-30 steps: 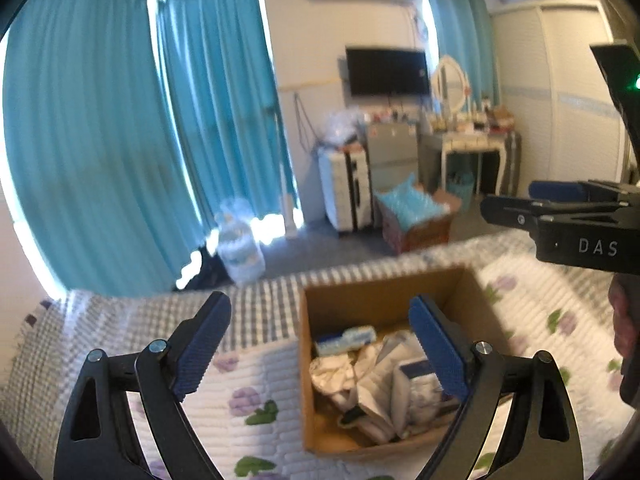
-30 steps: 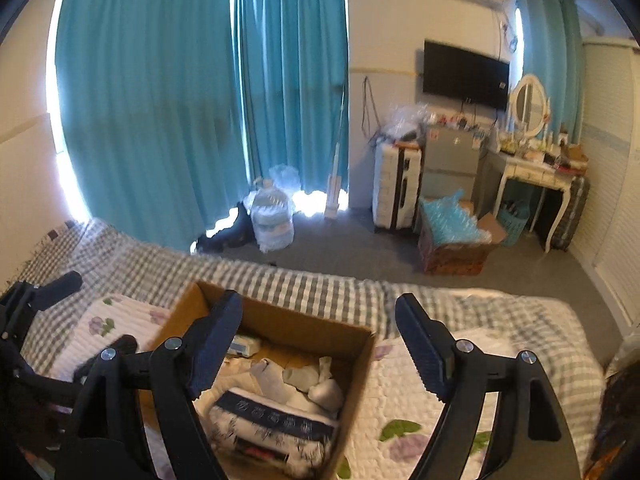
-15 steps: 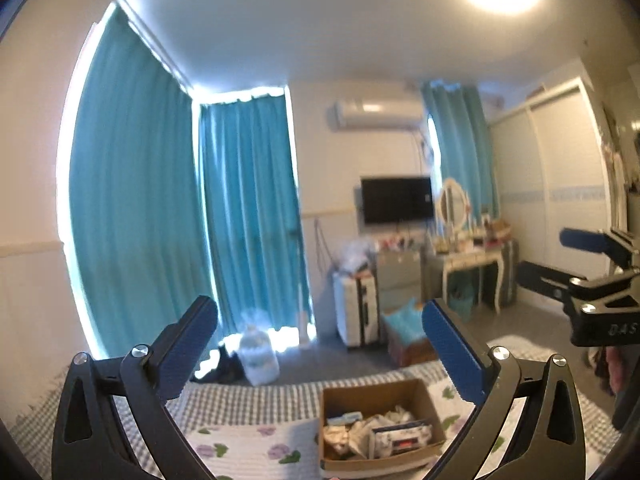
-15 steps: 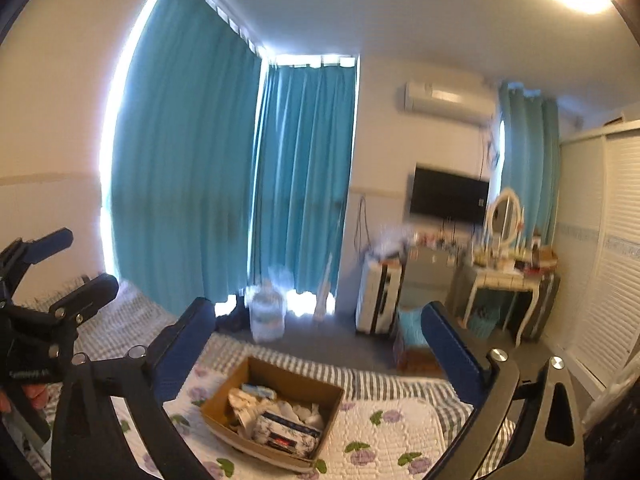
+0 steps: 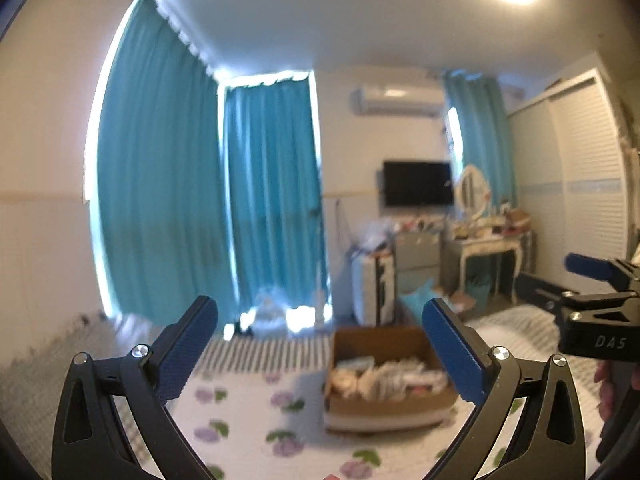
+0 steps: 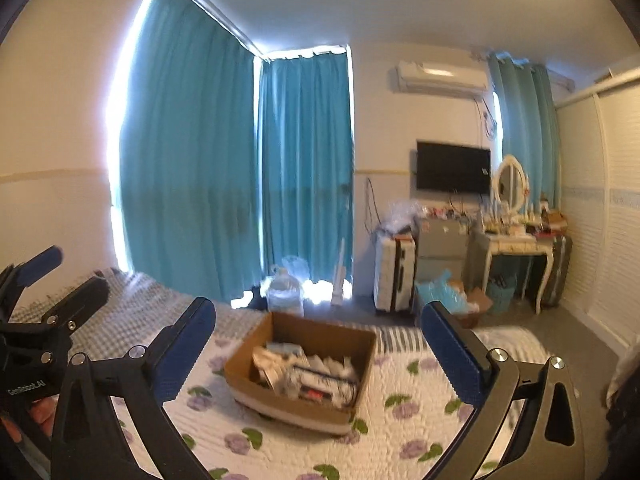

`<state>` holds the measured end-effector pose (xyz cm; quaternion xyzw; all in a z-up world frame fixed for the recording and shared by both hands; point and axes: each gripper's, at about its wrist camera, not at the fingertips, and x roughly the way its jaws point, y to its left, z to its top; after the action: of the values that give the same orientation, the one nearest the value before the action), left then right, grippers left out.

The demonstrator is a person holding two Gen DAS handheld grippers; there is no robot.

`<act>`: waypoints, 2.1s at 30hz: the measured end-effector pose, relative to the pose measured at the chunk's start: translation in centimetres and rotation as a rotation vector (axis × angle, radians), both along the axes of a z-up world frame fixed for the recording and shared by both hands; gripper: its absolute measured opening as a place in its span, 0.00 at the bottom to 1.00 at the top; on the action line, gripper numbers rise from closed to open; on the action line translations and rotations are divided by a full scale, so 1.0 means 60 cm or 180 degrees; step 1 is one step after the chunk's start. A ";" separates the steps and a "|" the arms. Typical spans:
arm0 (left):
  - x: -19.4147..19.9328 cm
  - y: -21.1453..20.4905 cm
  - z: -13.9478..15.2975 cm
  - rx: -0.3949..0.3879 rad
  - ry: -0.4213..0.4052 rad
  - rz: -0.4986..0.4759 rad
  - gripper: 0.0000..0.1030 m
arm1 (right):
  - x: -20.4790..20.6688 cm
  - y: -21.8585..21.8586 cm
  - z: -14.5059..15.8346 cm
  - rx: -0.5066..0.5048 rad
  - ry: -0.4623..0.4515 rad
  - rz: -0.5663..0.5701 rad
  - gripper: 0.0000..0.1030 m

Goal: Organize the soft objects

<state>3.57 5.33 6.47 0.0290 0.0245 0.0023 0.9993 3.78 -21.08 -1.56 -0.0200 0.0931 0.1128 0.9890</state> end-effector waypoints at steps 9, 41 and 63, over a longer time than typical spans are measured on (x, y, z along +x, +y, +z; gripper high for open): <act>0.057 0.025 -0.127 -0.0101 0.0545 0.0150 1.00 | 0.080 0.012 -0.114 -0.0053 0.0385 -0.0036 1.00; 0.063 0.033 -0.152 -0.0128 0.0706 0.0169 1.00 | 0.076 0.020 -0.112 -0.0044 0.0434 -0.0105 1.00; 0.065 0.032 -0.159 -0.0148 0.0773 0.0187 1.00 | 0.077 0.026 -0.119 -0.0069 0.0484 -0.0097 1.00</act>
<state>7.45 7.22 -3.07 0.0051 0.1462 0.0275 0.9889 8.37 -19.50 -8.69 -0.0207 0.1694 0.0979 0.9804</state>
